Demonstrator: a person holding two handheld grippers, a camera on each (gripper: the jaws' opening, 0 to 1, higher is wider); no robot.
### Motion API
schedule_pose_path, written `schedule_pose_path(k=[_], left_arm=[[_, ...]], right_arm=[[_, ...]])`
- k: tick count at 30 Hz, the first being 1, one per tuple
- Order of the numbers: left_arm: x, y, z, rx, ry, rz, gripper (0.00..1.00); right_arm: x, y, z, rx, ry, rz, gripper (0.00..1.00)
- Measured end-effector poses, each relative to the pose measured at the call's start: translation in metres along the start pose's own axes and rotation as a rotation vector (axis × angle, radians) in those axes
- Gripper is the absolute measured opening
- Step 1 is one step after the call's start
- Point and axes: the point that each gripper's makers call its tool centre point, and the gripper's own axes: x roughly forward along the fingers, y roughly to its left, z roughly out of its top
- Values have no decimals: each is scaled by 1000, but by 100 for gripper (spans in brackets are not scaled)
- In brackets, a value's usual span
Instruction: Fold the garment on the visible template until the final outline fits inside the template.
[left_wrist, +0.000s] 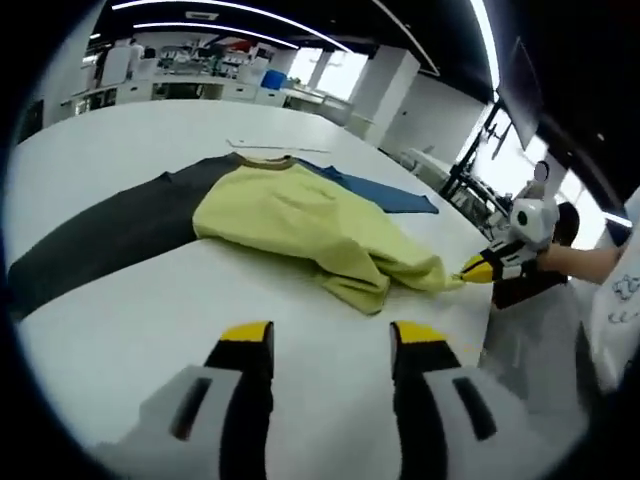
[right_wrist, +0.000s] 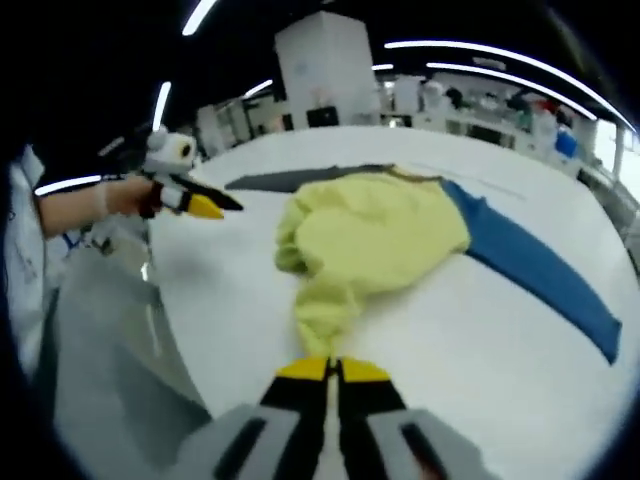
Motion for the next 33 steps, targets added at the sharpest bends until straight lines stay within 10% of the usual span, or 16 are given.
schedule_pose_path(k=[13,26,33], left_arm=[[56,4,16,-295,-33,6,33],[63,-5,23,-384,-63,-48,6],[51,-15,52,-406,-95,-119,0]], right_arm=[[-5,-1,4,21,-20,-18,0],[-4,-3,5,36,-26,-21,0],[-10,-10,9,56,-46,-33,0]])
